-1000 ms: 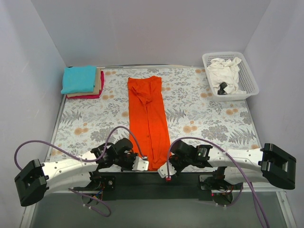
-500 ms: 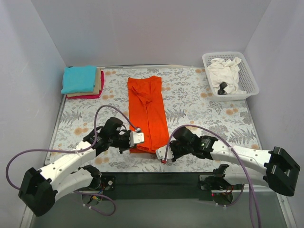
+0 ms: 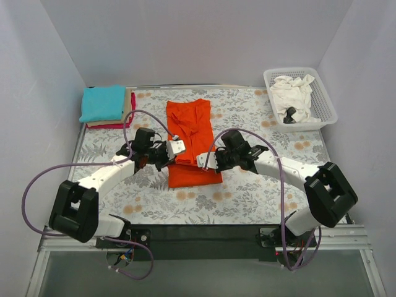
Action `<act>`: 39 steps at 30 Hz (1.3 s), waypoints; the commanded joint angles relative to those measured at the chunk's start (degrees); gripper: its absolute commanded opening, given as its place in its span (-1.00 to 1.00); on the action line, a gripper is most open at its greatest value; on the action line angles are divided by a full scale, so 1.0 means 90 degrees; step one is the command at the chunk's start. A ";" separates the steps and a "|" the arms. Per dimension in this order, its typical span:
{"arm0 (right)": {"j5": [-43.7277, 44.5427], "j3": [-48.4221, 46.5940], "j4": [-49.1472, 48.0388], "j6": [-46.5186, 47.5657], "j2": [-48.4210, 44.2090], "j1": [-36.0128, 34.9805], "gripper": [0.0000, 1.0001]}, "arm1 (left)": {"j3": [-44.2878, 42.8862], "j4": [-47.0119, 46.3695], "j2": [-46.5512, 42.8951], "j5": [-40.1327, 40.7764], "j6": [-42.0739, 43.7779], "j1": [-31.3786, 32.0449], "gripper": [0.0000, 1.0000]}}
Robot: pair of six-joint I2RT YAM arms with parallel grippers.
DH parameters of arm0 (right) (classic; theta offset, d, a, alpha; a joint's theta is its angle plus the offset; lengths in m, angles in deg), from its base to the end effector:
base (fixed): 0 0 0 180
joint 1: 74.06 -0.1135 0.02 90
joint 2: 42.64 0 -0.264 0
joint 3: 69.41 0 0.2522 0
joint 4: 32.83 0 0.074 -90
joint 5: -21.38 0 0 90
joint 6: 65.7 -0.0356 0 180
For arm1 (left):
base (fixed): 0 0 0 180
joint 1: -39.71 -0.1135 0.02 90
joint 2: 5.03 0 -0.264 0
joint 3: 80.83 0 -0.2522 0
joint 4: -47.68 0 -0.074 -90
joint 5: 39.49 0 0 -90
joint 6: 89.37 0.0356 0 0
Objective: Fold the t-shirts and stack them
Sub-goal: Fold the tshirt
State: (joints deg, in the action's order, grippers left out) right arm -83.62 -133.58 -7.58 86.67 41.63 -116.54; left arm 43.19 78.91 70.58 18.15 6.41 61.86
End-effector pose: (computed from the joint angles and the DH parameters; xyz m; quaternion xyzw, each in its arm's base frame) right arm 0.2199 0.2139 0.2124 -0.7571 0.5200 0.0539 0.3918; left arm 0.2314 -0.1148 0.2038 0.3090 0.8556 -0.3057 0.2810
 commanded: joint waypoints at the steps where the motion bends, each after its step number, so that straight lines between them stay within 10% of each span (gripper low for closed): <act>1: -0.0266 -0.0657 -0.0280 0.0238 0.0498 0.0295 -0.97 | -0.0601 -0.0662 0.0658 -0.0135 0.0119 -0.0264 -1.00; 21: -0.0354 -0.2815 -0.0309 0.0209 0.2628 0.1116 -0.97 | -0.2389 -0.1170 0.2955 0.0011 0.0129 -0.0860 -1.00; 31: -0.0022 -0.2905 -0.0300 -0.0240 0.2280 0.1302 0.01 | -0.2585 -0.0713 0.2683 0.0012 -0.0134 -0.1016 -0.10; 39: -0.1184 -0.1685 0.0579 -0.0065 0.0726 0.1245 -0.14 | -0.1639 0.0109 0.1316 -0.0643 0.0099 -0.0851 -0.06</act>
State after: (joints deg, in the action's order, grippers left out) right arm -87.82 -152.88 -6.62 85.23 53.85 -103.64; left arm 25.16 75.85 88.53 15.96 5.95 52.29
